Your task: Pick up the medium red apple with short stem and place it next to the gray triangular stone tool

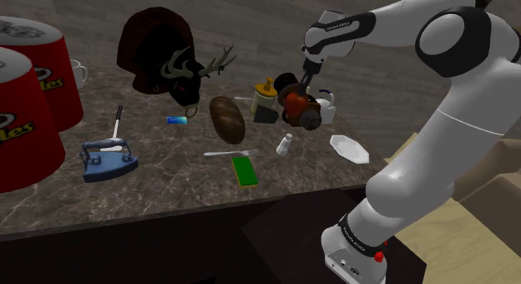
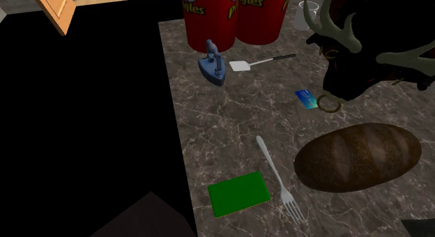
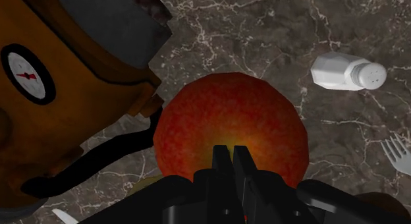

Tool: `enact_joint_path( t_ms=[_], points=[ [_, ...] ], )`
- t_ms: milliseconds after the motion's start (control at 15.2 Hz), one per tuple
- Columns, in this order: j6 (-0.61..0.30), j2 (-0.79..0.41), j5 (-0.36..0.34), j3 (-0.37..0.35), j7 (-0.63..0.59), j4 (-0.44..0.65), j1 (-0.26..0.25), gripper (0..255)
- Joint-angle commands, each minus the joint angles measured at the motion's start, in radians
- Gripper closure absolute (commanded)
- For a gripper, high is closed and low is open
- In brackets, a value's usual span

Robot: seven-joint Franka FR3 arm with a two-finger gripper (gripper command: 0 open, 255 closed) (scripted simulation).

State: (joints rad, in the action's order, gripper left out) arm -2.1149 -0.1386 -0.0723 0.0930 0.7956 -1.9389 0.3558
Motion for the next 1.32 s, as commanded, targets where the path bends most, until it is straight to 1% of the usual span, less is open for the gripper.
enact_joint_path(
  t_ms=[0,1122,1188,1254],
  points=[
    [-0.029,-0.007,-0.001,0.000,-0.002,-0.022,0.000,255],
    [-0.234,-0.121,0.001,0.000,-0.012,-0.113,0.004,255],
    [-0.257,-0.137,0.001,0.000,-0.013,-0.120,0.004,255],
    [-0.257,-0.137,0.001,0.000,-0.013,-0.120,0.004,255]
  ],
)
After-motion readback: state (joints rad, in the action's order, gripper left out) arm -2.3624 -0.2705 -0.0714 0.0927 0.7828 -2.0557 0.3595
